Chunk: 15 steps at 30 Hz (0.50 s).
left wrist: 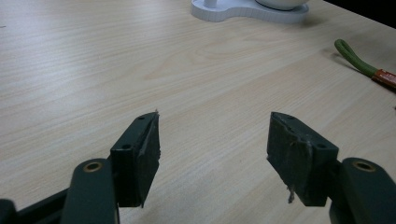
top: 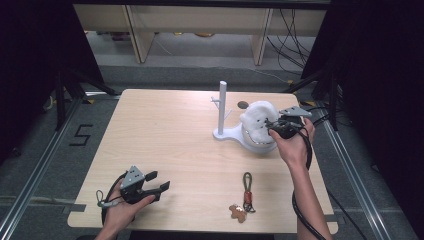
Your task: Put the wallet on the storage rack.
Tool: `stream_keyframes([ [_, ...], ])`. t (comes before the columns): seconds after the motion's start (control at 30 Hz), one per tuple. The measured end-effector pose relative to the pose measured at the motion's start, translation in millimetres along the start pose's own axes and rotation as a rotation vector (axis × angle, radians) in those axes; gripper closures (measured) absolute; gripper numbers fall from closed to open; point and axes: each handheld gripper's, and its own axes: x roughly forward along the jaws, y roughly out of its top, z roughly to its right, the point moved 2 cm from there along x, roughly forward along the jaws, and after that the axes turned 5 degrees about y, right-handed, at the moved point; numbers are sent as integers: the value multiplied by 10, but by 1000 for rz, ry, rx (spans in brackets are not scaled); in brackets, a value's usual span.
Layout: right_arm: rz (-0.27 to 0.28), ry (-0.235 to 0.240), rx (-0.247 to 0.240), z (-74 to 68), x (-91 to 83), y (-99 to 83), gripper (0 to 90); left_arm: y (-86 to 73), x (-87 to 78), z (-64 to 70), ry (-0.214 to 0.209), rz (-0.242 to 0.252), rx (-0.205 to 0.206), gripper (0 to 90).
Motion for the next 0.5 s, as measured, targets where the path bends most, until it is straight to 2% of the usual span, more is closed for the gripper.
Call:
stream_keyframes([
  [0.03, 3, -1, -4, 15, -18, 6, 411, 0, -2, 1, 1, 0, -1, 344],
  [0.13, -10, 2, 27, 19, -71, -15, 403, -5, 4, 3, -1, 3, -15, 343],
  [0.27, -19, 11, 46, 22, -120, -66, 393, -3, 17, -3, -8, 9, -11, 341],
  [0.37, -48, 36, 72, 13, -162, -122, 412, 6, 18, -8, -5, 11, 0, 338],
  [0.43, -52, 29, 80, 0, -194, -158, 422, 14, 20, -11, -3, 13, 4, 335],
  [0.5, -85, 38, 86, -17, -232, -196, 440, 19, 19, -12, -2, 12, 7, 333],
])
